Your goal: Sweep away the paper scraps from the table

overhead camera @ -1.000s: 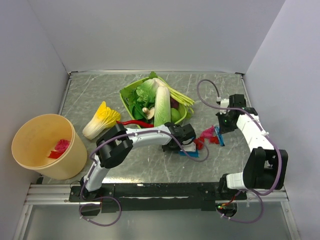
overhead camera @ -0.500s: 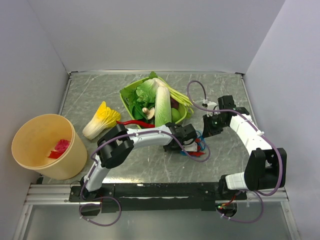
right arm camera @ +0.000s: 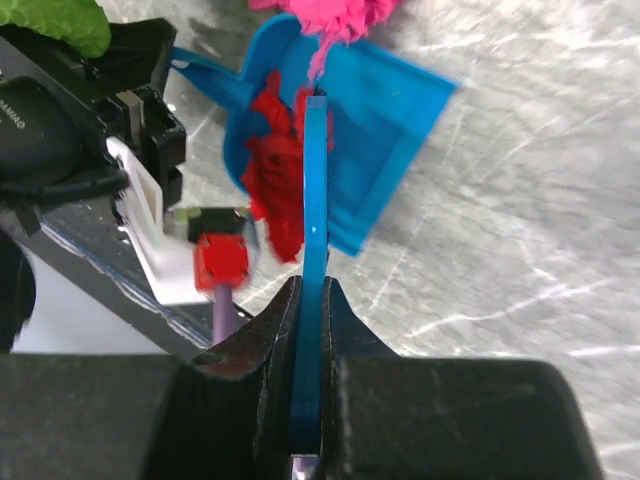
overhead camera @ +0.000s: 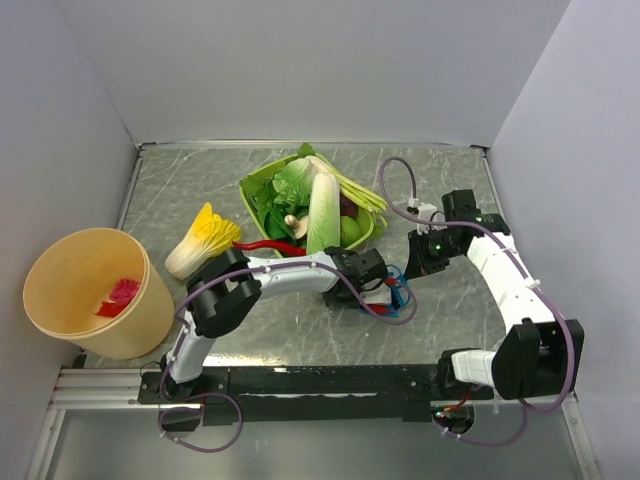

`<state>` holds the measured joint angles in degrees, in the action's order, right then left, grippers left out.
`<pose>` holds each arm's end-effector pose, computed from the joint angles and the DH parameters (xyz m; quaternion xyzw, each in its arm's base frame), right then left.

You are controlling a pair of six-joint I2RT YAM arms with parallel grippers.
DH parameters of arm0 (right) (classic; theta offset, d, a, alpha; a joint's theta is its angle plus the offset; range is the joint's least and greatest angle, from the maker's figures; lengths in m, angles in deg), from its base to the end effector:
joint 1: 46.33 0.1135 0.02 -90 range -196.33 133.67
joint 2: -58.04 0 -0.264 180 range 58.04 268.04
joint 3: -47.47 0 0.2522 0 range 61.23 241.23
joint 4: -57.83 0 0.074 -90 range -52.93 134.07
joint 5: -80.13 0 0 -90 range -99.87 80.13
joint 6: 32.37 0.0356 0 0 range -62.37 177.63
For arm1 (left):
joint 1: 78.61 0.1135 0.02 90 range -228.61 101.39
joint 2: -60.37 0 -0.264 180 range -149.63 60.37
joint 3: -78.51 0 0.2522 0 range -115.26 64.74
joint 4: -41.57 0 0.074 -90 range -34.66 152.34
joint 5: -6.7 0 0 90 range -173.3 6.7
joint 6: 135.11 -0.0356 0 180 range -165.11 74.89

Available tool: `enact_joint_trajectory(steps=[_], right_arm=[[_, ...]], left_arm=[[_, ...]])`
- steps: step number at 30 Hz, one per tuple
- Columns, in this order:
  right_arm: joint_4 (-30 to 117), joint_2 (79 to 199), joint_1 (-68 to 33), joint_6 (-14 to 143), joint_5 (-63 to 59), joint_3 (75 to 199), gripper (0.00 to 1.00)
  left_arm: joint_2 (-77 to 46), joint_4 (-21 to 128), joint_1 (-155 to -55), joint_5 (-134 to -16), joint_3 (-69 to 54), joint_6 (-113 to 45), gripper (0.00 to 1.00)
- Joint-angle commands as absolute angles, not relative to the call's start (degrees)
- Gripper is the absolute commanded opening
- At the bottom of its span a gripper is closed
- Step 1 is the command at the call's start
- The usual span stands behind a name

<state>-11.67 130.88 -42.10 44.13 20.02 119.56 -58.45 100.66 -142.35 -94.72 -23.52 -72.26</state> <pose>0.2278 0.0346 0.2638 -0.1904 0.9337 0.2399 0.1857 0.1901 -0.3693 0.1663 0.6951 0.7015 0.0554 0.1471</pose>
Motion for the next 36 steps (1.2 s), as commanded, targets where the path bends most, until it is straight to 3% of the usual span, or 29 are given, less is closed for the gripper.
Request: enact_joint_trajectory(steps=[1,8,17,36], right_arm=[[-16.47,127.04,-42.28,40.41,18.34,125.91,0.00],[-10.97,126.51,-42.55,38.64,10.97,127.25,0.00],[6.62,131.25,-42.46,33.90,2.26,121.62,0.00],[7.60,143.30,-37.63,40.66,12.09,121.62,0.00]], left_arm=[[-51.70,99.10,-141.28,-92.18,-20.08,-72.09,0.01],[-43.26,103.13,-140.74,-87.53,-14.27,-73.94,0.01],[-43.95,112.37,-139.96,-88.92,-12.95,-71.65,0.01],[-46.24,111.41,-135.82,-97.63,-10.39,-64.80,0.01]])
